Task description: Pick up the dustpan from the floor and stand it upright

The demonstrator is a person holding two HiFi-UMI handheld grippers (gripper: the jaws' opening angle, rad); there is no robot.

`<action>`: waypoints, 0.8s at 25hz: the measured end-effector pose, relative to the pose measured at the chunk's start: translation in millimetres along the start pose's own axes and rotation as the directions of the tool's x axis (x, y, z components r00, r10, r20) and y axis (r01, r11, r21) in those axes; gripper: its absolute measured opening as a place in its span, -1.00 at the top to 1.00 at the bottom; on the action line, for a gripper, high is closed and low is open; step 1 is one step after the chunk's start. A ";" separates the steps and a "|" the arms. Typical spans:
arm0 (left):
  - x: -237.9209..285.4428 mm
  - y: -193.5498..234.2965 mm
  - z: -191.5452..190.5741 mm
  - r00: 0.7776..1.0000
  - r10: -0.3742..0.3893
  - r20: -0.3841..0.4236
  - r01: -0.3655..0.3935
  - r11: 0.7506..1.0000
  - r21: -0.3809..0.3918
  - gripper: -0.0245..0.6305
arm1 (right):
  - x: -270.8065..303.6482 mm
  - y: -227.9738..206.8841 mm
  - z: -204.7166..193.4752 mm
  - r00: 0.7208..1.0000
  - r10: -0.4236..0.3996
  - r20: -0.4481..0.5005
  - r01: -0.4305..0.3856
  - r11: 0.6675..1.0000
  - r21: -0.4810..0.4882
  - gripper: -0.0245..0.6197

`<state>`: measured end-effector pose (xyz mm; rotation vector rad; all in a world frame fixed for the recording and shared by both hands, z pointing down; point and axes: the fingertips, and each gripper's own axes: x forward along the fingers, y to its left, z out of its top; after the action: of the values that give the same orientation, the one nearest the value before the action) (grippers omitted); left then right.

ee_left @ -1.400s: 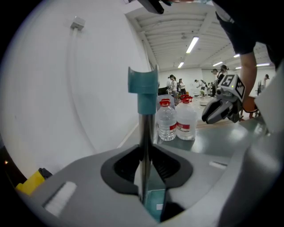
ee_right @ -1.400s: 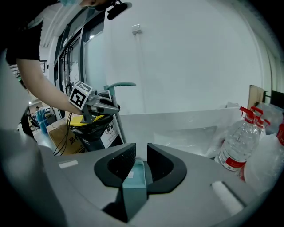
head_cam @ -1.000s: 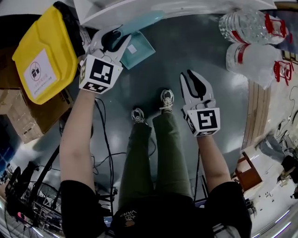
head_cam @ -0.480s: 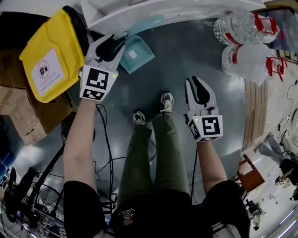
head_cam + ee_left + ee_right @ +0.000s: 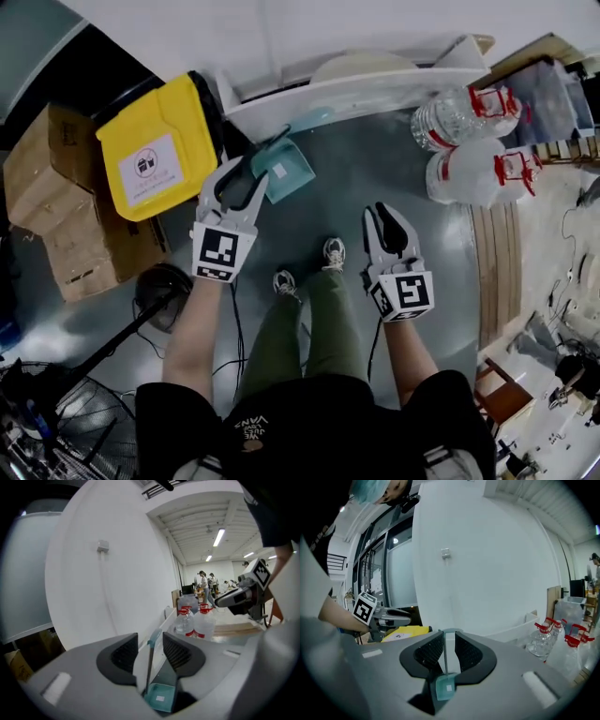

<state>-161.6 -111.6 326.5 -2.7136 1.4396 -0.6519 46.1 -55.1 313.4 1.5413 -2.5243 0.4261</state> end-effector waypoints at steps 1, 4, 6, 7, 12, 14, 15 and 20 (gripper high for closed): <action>-12.1 -0.5 11.5 1.000 0.010 0.017 -0.010 1.000 -0.011 0.38 | -4.7 7.7 10.3 1.000 0.009 0.009 -0.009 1.000 0.002 0.68; -47.9 -3.3 42.5 0.998 0.035 0.049 -0.033 0.998 -0.056 0.39 | -20.7 30.4 40.0 0.998 0.043 0.037 -0.043 0.999 -0.010 0.68; -70.7 -5.7 60.5 0.997 0.046 0.063 -0.040 0.995 -0.094 0.38 | -31.9 44.3 58.4 0.996 0.064 0.055 -0.062 0.998 -0.026 0.68; -81.2 -6.2 68.5 0.996 0.052 0.075 -0.044 0.994 -0.100 0.39 | -37.2 50.7 66.9 0.995 0.072 0.063 -0.069 0.997 -0.036 0.68; -134.1 -14.6 100.4 0.989 0.077 0.124 -0.062 0.991 -0.115 0.40 | -71.6 79.5 95.3 0.992 0.099 0.074 -0.094 0.993 -0.071 0.81; -152.7 -14.8 107.7 0.986 0.090 0.142 -0.073 0.990 -0.119 0.47 | -82.4 89.5 103.5 0.991 0.109 0.082 -0.102 0.992 -0.080 0.86; -162.1 -14.6 110.0 0.985 0.095 0.147 -0.078 0.990 -0.116 0.48 | -87.5 94.5 106.8 0.990 0.113 0.086 -0.106 0.991 -0.080 0.89; -203.0 -14.7 119.5 0.978 0.114 0.176 -0.095 0.989 -0.114 0.56 | -108.2 117.0 118.9 0.986 0.131 0.102 -0.121 0.988 -0.095 0.91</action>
<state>-207.2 35.2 147.4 -2.6663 1.5992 -0.3218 -6.0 48.9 152.1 1.4144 -2.6931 0.2484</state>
